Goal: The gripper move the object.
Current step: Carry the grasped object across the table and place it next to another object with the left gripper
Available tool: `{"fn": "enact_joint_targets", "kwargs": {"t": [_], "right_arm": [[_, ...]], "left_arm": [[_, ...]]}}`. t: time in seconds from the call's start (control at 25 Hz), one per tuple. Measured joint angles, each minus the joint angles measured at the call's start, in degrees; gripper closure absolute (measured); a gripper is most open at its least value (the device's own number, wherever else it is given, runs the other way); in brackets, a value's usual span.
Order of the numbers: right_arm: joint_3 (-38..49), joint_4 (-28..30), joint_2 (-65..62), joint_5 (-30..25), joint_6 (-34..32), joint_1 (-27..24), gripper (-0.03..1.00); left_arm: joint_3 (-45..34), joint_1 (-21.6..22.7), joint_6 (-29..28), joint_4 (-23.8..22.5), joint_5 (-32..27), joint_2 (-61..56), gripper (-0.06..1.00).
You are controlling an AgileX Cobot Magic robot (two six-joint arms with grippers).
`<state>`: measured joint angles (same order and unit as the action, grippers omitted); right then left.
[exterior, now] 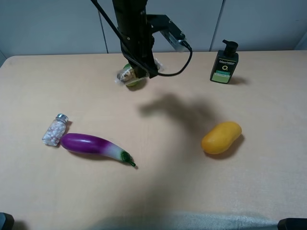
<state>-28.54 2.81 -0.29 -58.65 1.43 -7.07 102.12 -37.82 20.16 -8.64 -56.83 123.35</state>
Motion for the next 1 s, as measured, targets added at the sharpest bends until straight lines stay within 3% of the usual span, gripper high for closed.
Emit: {"fn": "enact_joint_targets", "kwargs": {"t": [0.12, 0.32, 1.0], "right_arm": [[0.0, 0.0, 0.0, 0.0, 0.0, 0.0, 0.27], [0.0, 0.0, 0.0, 0.0, 0.0, 0.0, 0.27], [0.0, 0.0, 0.0, 0.0, 0.0, 0.0, 0.27]], "left_arm": [[0.1, 1.6, -6.3, -3.2, -2.4, -1.8, 0.69], [0.1, 5.2, -13.6, -4.4, -6.2, -5.3, 0.69], [0.2, 16.9, -21.7, -4.8, -9.3, -11.4, 0.69]]}}
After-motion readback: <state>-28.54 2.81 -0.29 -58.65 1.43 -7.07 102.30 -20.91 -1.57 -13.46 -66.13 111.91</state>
